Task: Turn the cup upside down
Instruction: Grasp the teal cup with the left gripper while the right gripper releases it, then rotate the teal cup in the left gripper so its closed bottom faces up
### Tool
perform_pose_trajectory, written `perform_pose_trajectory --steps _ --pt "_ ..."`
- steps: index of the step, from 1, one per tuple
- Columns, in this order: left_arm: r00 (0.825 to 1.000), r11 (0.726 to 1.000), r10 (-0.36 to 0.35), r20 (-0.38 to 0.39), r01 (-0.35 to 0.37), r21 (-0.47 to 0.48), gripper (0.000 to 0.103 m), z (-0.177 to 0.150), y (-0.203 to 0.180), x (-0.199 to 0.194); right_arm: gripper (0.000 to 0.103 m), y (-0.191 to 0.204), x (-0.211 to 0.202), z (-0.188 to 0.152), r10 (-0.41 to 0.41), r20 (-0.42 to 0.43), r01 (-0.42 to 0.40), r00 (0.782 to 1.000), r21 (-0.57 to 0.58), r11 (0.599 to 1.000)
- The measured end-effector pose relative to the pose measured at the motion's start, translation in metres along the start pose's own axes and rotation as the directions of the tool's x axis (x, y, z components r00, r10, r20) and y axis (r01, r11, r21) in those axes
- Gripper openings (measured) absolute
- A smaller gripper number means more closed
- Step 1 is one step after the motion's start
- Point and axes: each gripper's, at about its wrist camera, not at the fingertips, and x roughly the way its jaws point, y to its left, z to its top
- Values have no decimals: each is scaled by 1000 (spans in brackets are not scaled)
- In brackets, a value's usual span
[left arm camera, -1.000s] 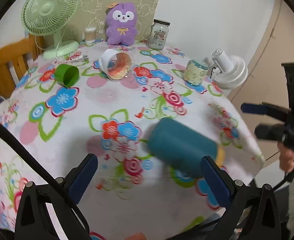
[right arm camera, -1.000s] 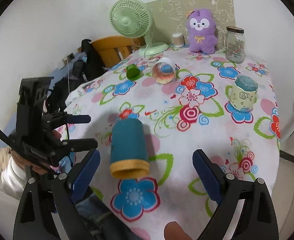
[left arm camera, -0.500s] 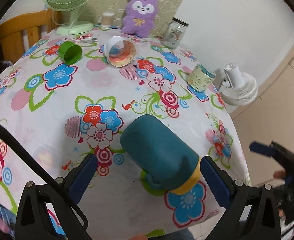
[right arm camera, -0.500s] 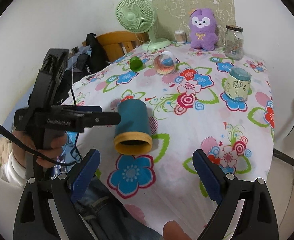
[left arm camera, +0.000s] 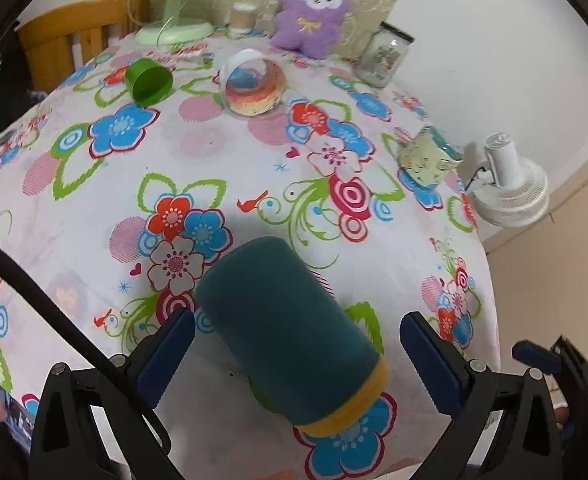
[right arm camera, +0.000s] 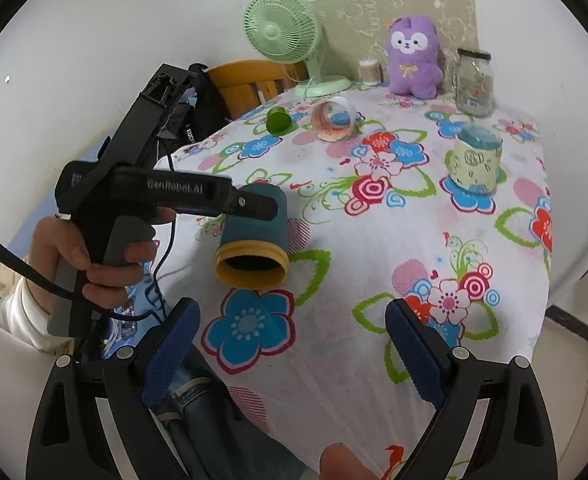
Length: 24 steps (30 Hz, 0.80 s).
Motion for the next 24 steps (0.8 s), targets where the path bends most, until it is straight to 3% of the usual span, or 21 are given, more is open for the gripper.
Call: perform_pose_trajectory --steps 8,12,20,24 --pt "994 986 36 -98 -51 -156 103 11 13 23 95 -24 7 -11 46 7 -46 999 67 997" --pt "987 973 18 -161 -55 -225 103 13 19 37 95 -31 10 -17 62 6 -63 998 78 995" --pt "982 967 58 -179 -100 -235 102 15 14 45 95 -38 8 -22 74 25 -76 997 102 992" --pt "981 968 93 -170 -129 -214 86 14 12 42 95 -37 9 -23 79 27 -82 997 102 991"
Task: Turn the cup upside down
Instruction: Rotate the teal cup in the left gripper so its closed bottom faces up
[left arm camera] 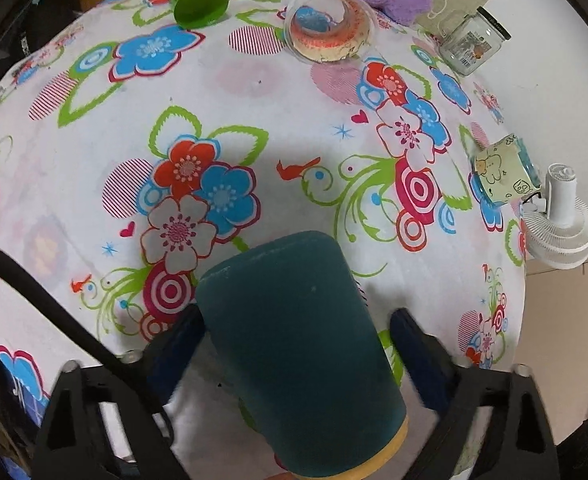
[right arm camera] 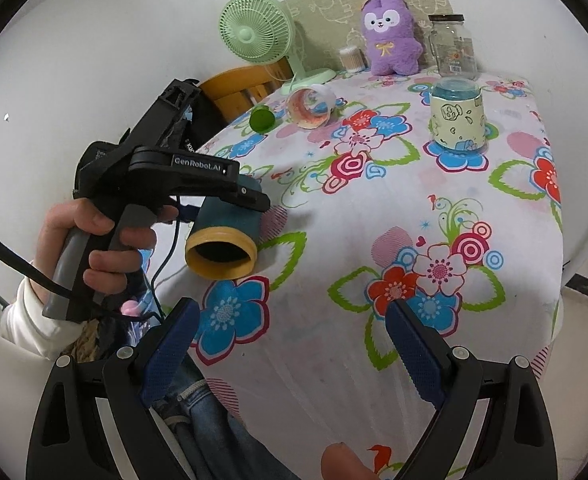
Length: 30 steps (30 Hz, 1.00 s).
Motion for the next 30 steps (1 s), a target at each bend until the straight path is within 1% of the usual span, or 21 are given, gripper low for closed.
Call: perform_pose_trajectory --steps 1,5,7,10,12,17,23,30 --pt "1000 1000 3 4 -3 2 81 1 1 -1 95 0 1 0 3 0 -3 1000 1 1000" --pt "1000 1000 -10 20 10 -1 78 4 6 -4 95 2 1 0 7 6 -7 1000 0 1000" --pt "999 1000 -13 49 13 1 76 5 7 -9 95 4 1 1 8 13 -8 1000 -5 1000" --pt "993 999 -33 113 30 22 75 7 8 -22 95 7 2 3 17 22 -17 1000 -10 1000" --pt "987 998 -45 153 39 43 74 8 5 -31 95 12 3 6 26 31 -26 999 -18 1000" --pt "970 995 -55 238 34 92 72 11 0 -53 95 27 5 13 37 59 -34 998 -52 998" --pt "943 988 -41 330 -12 157 70 8 -4 -74 95 48 7 24 29 112 -20 993 -84 996" --pt "929 979 -46 367 -30 200 70 7 -3 -83 95 63 14 34 40 138 -28 990 -90 996"
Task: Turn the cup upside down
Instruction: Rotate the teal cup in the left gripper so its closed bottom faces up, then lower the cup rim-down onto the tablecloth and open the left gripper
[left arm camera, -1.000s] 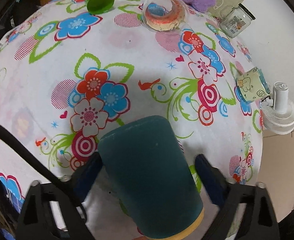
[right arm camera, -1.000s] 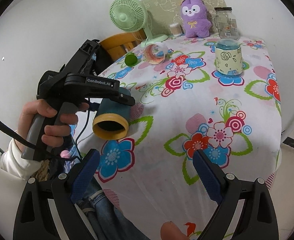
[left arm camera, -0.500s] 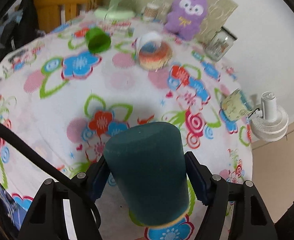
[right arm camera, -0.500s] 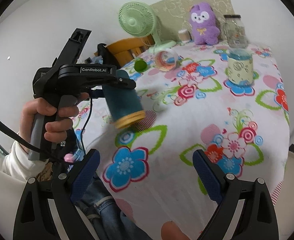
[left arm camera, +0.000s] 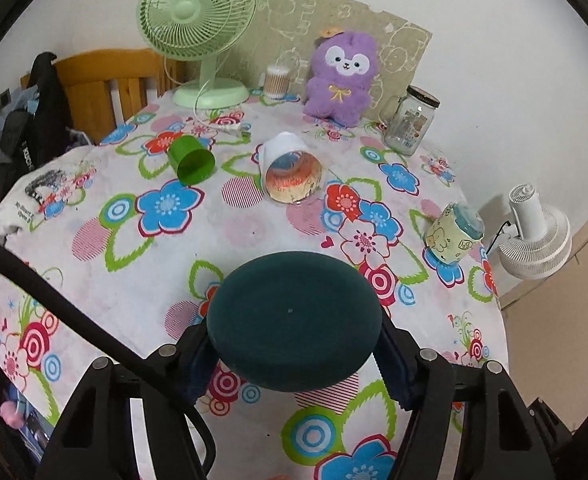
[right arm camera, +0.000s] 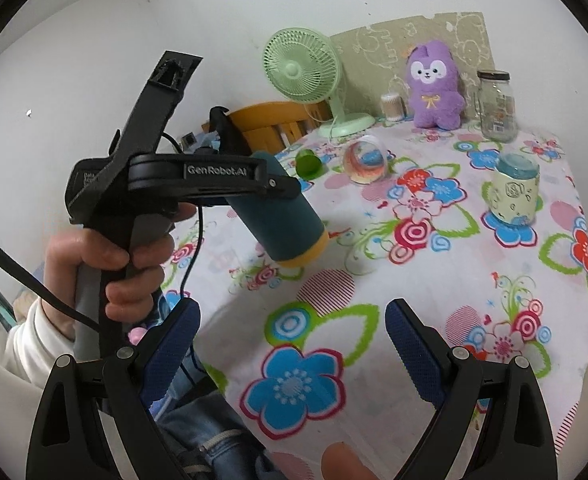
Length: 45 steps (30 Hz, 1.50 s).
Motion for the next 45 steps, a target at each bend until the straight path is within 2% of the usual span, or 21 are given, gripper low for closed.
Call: perform_pose_trajectory --steps 6,17,21,39,42,45 --pt "1000 999 21 5 -21 29 70 -1 2 0 95 9 7 2 1 -13 -2 1000 -13 1000" --pt "998 997 50 -43 -48 58 70 -10 4 21 95 8 15 -4 -8 -36 8 999 -1 1000" --pt "997 994 66 -28 -64 87 69 -12 -1 22 95 6 14 -5 -8 -35 8 999 7 1000" --pt "997 993 59 -46 -54 105 69 -15 -7 28 95 4 14 -6 -7 -30 8 1000 20 1000" --pt "998 992 52 -48 -46 115 78 -14 -8 27 95 4 15 -6 -9 -29 9 1000 27 1000" --pt "998 991 53 -19 -51 121 90 -13 -9 22 95 3 16 -6 -12 -29 13 999 33 999"
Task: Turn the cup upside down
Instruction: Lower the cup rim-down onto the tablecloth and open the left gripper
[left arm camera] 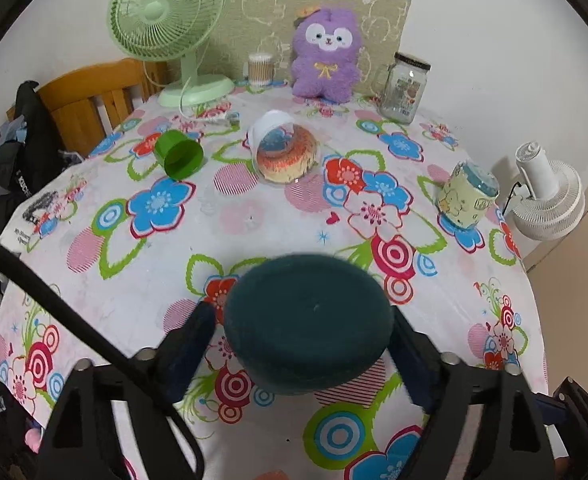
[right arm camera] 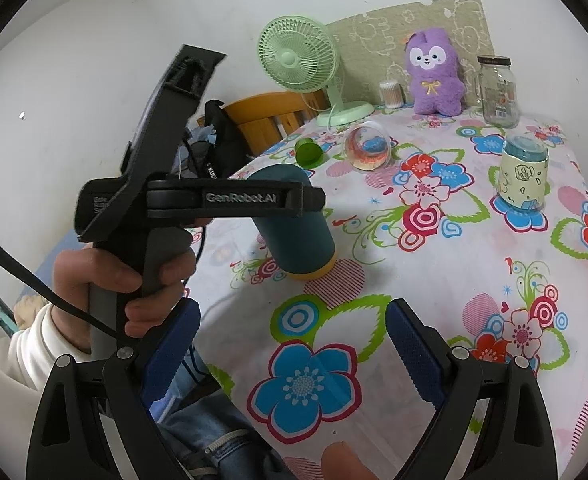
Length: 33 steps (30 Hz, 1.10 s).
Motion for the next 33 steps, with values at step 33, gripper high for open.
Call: perform_pose_trajectory --steps 33 --pt "991 1000 10 136 -11 7 103 6 22 -51 100 27 -13 33 -120 132 125 984 -33 992"
